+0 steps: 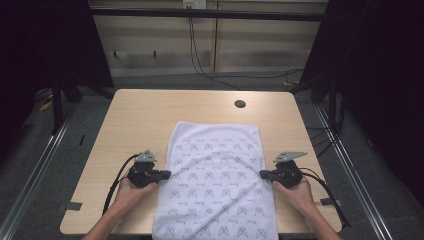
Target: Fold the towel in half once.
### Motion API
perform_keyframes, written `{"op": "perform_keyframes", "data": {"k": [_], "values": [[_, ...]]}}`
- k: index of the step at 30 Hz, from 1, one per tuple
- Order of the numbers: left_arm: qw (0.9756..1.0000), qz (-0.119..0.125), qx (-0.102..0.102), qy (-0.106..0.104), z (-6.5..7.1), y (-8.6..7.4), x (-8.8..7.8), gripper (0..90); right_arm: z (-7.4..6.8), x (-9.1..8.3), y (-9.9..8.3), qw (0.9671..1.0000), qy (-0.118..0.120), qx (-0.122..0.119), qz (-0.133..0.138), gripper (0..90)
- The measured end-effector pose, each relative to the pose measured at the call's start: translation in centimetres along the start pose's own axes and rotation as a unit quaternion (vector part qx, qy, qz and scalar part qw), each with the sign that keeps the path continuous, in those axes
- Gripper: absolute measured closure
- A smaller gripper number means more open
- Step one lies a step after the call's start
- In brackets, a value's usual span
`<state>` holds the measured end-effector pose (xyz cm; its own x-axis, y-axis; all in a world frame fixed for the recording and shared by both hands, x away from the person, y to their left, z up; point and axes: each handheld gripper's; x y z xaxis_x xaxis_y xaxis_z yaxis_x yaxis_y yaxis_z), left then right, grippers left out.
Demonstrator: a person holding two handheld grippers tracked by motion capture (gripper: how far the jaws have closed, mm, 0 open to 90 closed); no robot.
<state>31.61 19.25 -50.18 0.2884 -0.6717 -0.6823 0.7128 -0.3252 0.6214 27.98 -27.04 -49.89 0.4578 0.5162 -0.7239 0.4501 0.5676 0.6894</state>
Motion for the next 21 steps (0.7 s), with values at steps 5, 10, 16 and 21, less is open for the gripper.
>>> {"op": "perform_keyframes", "data": {"k": [5, 10, 16, 21], "values": [[0.9997, -0.021, 0.015, -0.006, 1.6, -1.4, -0.9, 89.0, -1.5, -1.0, -0.8, 0.9999, 0.010, -0.007, -0.005, 89.5], [0.9988, -0.040, 0.014, -0.024, 2.8, -3.1, -2.0, 88.5, -3.4, -2.1, -1.7, 0.9995, 0.027, -0.010, -0.008, 89.5], [0.9961, -0.066, 0.031, -0.050, 4.6, -4.7, -3.0, 87.5, -5.7, -3.5, -2.6, 0.9983, 0.053, -0.018, -0.018, 89.4], [0.9982, -0.012, 0.015, -0.057, 4.1, -4.1, -4.1, 86.7, -7.1, -4.3, -3.0, 0.9978, 0.060, -0.014, -0.022, 86.9]]}}
Point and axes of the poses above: each handheld gripper's, and its own axes: x roughly forward along the jaws, y roughly out of its top, z roughly to its right, and after that the axes turned 14 degrees about -x, right-handed
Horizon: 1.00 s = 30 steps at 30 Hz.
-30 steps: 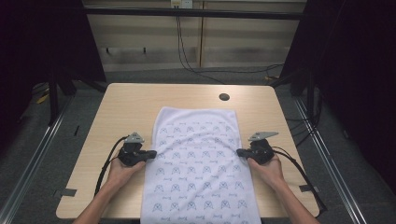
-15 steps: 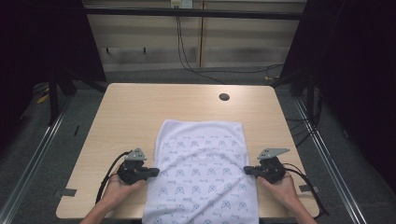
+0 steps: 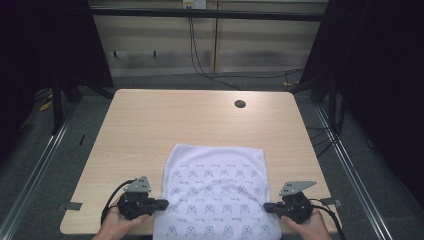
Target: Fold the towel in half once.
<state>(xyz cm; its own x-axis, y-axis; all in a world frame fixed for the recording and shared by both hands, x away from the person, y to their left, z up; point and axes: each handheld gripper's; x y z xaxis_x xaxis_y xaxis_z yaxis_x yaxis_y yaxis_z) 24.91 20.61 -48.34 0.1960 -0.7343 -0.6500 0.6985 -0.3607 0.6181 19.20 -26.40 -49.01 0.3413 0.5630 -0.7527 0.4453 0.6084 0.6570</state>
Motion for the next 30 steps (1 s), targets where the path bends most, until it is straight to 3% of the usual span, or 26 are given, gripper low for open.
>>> {"op": "perform_keyframes", "data": {"k": [3, 7, 13, 15, 17, 19, 22, 25, 30], "values": [[0.9992, 0.028, -0.027, 0.006, -1.7, 1.2, -0.2, 85.1, 0.9, -0.5, 0.5, 0.9991, -0.008, 0.009, 0.041, 81.5], [0.9956, 0.064, -0.059, 0.033, -4.6, 3.3, -0.1, 83.0, 3.9, -0.8, 2.3, 0.9954, -0.053, 0.014, 0.078, 79.0], [0.9894, 0.090, -0.098, 0.059, -8.4, 6.2, 1.2, 82.4, 9.0, 1.5, 5.2, 0.9918, -0.102, 0.006, 0.077, 76.2], [0.9874, 0.090, -0.107, 0.074, -9.3, 6.8, 1.9, 81.5, 10.9, 2.9, 5.9, 0.9916, -0.107, 0.018, 0.071, 73.9], [0.9859, 0.091, -0.119, 0.074, -10.0, 7.2, 2.5, 81.3, 12.1, 4.0, 6.3, 0.9907, -0.118, 0.023, 0.064, 73.0], [0.9868, 0.080, -0.106, 0.093, -10.0, 7.7, 3.3, 79.0, 13.2, 5.0, 6.6, 0.9898, -0.128, 0.025, 0.057, 69.8], [0.9867, 0.073, -0.113, 0.090, -10.0, 8.1, 4.4, 74.9, 14.3, 6.1, 6.7, 0.9881, -0.135, 0.045, 0.059, 62.6], [0.9902, 0.062, -0.096, 0.080, -9.3, 8.4, 5.1, 70.2, 14.5, 6.8, 6.3, 0.9865, -0.154, 0.040, 0.040, 58.7], [0.9950, 0.055, -0.055, 0.062, -7.0, 8.8, 6.2, 60.3, 14.3, 6.7, 5.8, 0.9856, -0.157, 0.045, 0.046, 56.7]]}}
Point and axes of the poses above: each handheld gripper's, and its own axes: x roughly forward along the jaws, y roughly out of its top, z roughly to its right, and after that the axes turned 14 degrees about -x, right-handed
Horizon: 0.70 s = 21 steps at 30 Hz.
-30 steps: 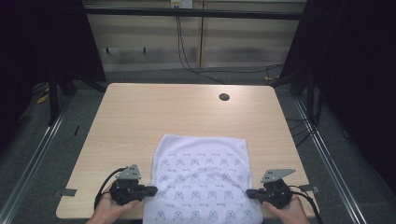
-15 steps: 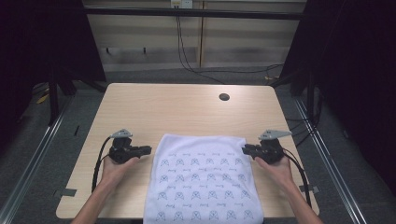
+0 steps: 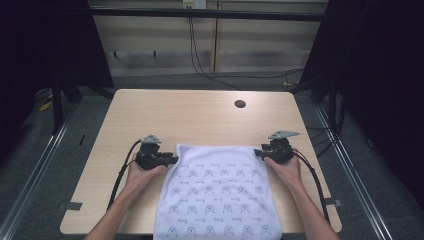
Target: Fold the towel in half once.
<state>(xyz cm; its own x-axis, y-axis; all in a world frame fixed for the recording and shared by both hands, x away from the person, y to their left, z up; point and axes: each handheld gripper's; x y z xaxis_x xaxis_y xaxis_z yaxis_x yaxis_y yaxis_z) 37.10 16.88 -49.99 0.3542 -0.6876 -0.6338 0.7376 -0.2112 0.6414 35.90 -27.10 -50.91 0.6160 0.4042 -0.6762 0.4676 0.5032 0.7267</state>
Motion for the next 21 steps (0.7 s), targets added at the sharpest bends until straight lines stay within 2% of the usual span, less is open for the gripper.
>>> {"op": "perform_keyframes", "data": {"k": [4, 7, 9, 14, 15, 17, 19, 21], "values": [[0.9999, -0.001, 0.013, -0.006, 1.2, 0.2, 0.5, 55.5, -0.5, -0.1, 0.0, 0.9999, 0.010, -0.007, 0.004, 74.0], [0.9997, -0.005, 0.022, 0.000, 1.7, 0.2, 1.3, 52.3, -0.8, -0.2, 0.1, 0.9995, 0.032, -0.006, 0.006, 84.2], [0.9997, -0.005, 0.022, 0.008, 1.7, 0.3, 1.7, 50.2, -0.8, -0.3, 0.2, 0.9991, 0.041, -0.007, 0.006, 85.7], [0.9999, 0.005, 0.009, 0.006, 1.0, 1.0, 2.1, 48.9, -0.6, -0.6, 0.2, 0.9986, 0.051, 0.003, 0.016, 86.3], [1.0000, 0.007, 0.005, 0.006, 0.9, 1.1, 2.1, 50.0, -0.6, -0.6, 0.3, 0.9985, 0.051, 0.003, 0.019, 86.4], [0.9997, 0.017, 0.012, 0.010, 0.9, 1.0, 1.7, 56.9, -0.7, -0.8, 0.4, 0.9985, 0.050, 0.006, 0.022, 86.3], [0.9993, 0.036, 0.008, -0.007, 1.0, 1.1, 0.9, 65.9, -0.7, -1.0, 0.5, 0.9984, 0.050, 0.005, 0.025, 86.3], [0.9983, 0.057, 0.002, -0.011, 1.0, 1.4, 0.1, 68.4, -0.6, -1.5, 0.6, 0.9981, 0.049, 0.011, 0.036, 86.3]]}}
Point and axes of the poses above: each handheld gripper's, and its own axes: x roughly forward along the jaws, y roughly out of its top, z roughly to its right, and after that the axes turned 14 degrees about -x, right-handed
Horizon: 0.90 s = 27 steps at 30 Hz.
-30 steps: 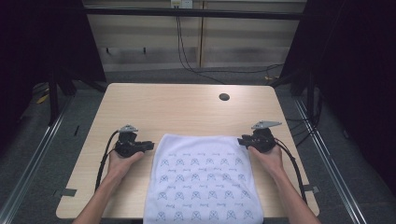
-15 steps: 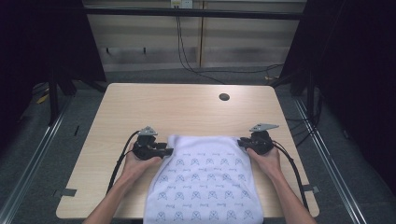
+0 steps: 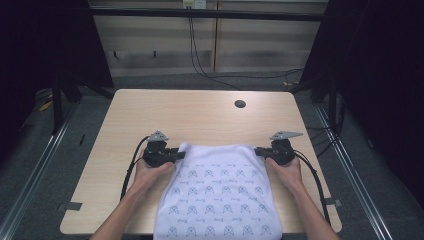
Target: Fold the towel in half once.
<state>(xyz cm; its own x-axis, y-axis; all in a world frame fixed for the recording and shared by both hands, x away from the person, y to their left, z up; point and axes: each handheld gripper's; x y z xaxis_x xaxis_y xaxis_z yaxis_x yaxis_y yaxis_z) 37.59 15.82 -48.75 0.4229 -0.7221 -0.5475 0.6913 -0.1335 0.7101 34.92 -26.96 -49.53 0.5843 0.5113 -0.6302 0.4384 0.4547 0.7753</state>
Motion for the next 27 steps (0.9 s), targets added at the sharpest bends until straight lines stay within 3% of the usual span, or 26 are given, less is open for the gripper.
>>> {"op": "perform_keyframes", "data": {"k": [7, 8, 11, 12, 16, 22, 24, 27], "values": [[0.9992, 0.037, -0.012, -0.008, -0.9, 0.6, -1.9, 80.6, 0.5, -1.2, 0.2, 0.9997, 0.001, 0.011, 0.023, 86.6], [0.9986, 0.044, -0.019, -0.022, -1.1, 0.8, -2.4, 81.1, 0.7, -1.6, 0.3, 0.9995, -0.001, 0.017, 0.028, 86.7], [0.9980, 0.047, -0.025, -0.034, -1.1, 0.9, -3.1, 81.6, 1.0, -2.0, 0.3, 0.9989, 0.003, 0.028, 0.038, 86.8], [0.9979, 0.039, -0.024, -0.046, -0.9, 0.9, -4.0, 81.7, 1.1, -2.8, 0.6, 0.9976, 0.011, 0.038, 0.056, 86.8], [0.9974, 0.035, -0.012, -0.062, -0.6, 0.7, -5.2, 82.4, 0.9, -3.9, 1.3, 0.9963, 0.025, 0.043, 0.071, 86.8], [0.9972, 0.040, 0.000, -0.064, -0.3, 1.4, -5.7, 84.4, 0.9, -4.8, 2.5, 0.9951, 0.034, 0.033, 0.086, 86.9], [0.9972, 0.047, 0.002, -0.059, -0.1, 1.9, -5.9, 85.1, 1.1, -5.6, 3.7, 0.9948, 0.032, 0.025, 0.093, 86.9], [0.9956, 0.065, -0.004, -0.067, -0.2, 3.1, -6.2, 85.2, 1.8, -6.6, 5.2, 0.9941, 0.023, 0.018, 0.104, 86.9]]}}
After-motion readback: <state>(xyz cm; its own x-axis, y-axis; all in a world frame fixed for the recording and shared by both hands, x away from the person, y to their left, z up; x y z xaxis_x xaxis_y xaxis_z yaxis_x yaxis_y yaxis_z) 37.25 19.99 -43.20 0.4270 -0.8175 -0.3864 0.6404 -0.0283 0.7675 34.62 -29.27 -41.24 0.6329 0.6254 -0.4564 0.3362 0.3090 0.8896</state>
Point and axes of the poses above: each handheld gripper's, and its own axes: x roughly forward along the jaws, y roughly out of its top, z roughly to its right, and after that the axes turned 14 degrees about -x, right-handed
